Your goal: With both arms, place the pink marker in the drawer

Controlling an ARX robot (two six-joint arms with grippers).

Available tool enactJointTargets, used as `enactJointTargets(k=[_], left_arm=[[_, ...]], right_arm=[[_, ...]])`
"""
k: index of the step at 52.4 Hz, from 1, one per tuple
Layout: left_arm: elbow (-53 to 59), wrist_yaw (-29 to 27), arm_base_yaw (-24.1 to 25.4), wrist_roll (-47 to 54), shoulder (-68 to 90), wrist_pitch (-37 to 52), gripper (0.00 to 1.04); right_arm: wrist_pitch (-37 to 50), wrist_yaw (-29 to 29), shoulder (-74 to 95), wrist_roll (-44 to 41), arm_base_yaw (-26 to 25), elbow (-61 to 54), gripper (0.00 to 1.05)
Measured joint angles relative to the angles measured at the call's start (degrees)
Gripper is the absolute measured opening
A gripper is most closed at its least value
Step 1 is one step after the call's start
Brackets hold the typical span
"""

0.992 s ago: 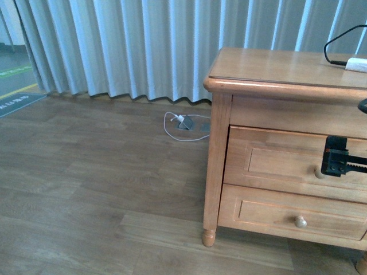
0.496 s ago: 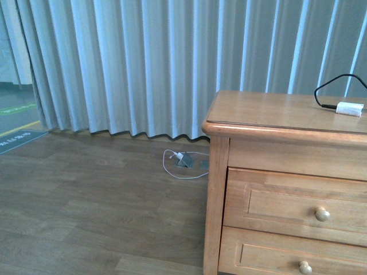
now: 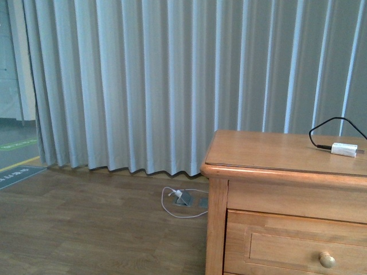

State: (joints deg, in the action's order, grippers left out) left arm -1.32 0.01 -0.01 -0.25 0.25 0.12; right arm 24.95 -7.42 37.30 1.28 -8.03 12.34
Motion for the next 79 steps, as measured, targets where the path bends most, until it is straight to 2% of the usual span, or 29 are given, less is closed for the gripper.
enactJointTargets(k=[8,11,16,40,45,67,73,79], left_arm=[[0.00,0.00,0.02,0.00,0.00,0.00,0.99],[0.00,0.00,0.00,0.00,0.00,0.00,0.99],[0.00,0.00,0.00,0.00,0.00,0.00,0.99],[0.00,0.00,0.02,0.00,0.00,0.00,0.99],[0.00,0.00,0.02,0.00,0.00,0.00,0.99],[0.00,0.00,0.02,0.00,0.00,-0.02,0.99],[0.00,-0.04,0.00,-0.02,0.00,-0.02,0.99],[0.00,-0.02,0.00,0.00,0.00,-0.04,0.99]], right_arm=[[-0.42,1.84,-3.80,-0.66,2.14,-3.85,0.28],[-1.05,6.29,-5.44,-0.76,4.90,-4.85,0.17],[-1.92,6.93,-7.96,-1.05,7.63,-6.25,0.01],[-8.79,7.39,-18.93,-1.11,7.82,-10.25,0.01],[-8.09,7.39,-20.37,-1.09,7.85,-12.04,0.01],[-14.64,7.39,-27.19,-1.11,7.87,-12.04,0.01],[-24.22,7.37,-34.82,-1.16,7.87,-12.00,0.01],[-24.81,7.37,-36.98,-1.16,7.87,-12.00,0.01]])
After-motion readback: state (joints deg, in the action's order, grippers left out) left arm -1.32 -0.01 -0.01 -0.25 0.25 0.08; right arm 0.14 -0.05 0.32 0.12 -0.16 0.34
